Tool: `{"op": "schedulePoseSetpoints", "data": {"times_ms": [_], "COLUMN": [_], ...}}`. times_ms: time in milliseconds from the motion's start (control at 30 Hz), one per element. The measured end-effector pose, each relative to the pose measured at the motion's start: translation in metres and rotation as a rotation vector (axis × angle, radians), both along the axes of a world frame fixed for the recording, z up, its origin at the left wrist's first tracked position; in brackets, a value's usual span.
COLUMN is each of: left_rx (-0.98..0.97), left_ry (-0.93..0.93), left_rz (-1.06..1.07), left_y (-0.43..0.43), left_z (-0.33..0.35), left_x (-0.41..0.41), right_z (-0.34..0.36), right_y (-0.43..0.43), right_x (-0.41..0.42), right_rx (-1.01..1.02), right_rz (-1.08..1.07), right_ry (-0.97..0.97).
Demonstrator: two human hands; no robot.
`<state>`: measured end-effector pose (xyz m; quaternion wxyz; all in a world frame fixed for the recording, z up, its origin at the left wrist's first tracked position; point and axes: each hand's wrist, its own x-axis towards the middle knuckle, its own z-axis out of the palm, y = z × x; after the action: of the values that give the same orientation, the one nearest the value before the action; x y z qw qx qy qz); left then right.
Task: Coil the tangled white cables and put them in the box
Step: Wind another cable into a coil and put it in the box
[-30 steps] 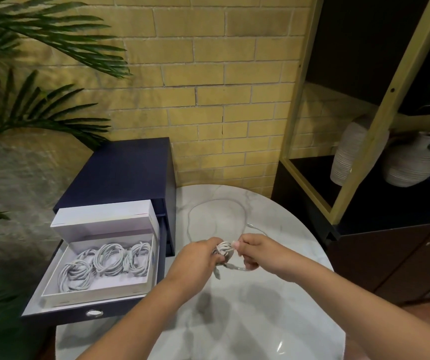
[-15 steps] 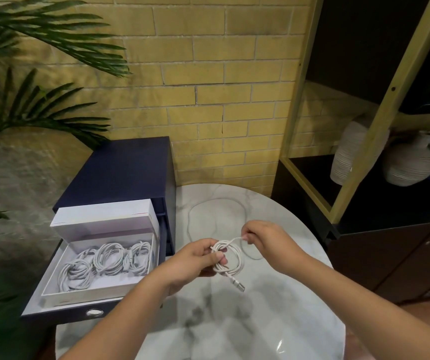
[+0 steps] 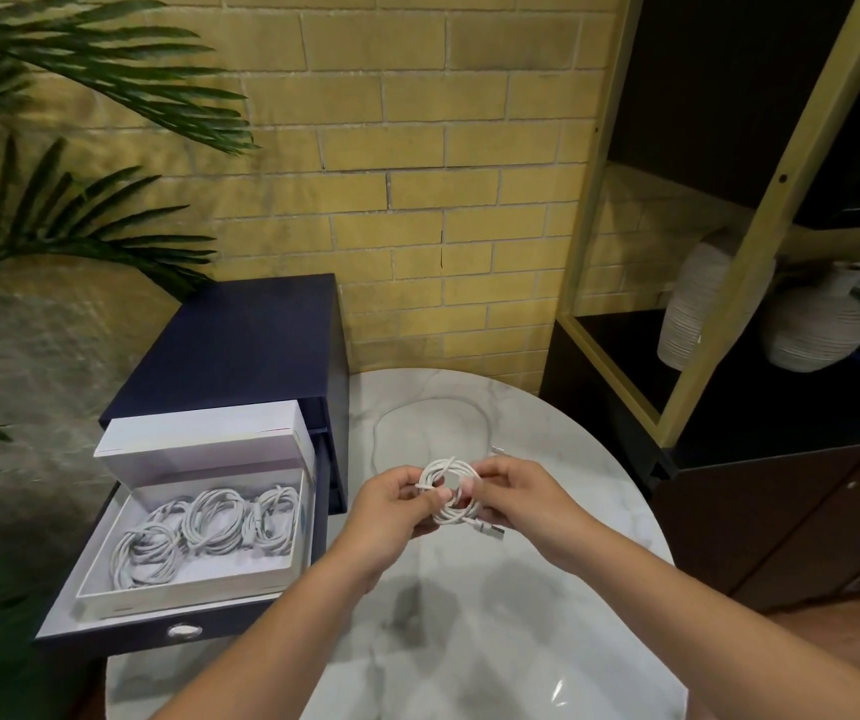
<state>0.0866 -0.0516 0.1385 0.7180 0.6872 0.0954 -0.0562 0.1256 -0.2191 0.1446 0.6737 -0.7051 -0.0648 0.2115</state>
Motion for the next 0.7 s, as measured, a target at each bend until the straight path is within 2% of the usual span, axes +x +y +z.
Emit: {"op": "schedulePoseSetpoints", "data": {"times_ms": [100,233,567,700], "left_rx": [0.060,0.160,0.347,0.330], "left_ry": [-0.011,-0.061,-0.055,-0.047], "left_rz": [0.003,0.018,-0.091,-0.067], "left_y": [-0.001,-0.001,0.006,0.003], "left_z": [-0.003,-0.005,-0.013,-0.014], "left_x": [0.000,0.001,0.001,0.000], "right_z": [-0.003,-0.003,-0.001,0.003], "right_y": [0.001,0.004,0.004,0.005], "right_x": [0.001,0.001,0.003,0.003], "right_rx": [-0.049,-0.032,0.163,0.165], "right_rz": [-0.008,-0.049,0.056,0.070], "right_ry": [-0.041,0.010,0.258,0.244]}}
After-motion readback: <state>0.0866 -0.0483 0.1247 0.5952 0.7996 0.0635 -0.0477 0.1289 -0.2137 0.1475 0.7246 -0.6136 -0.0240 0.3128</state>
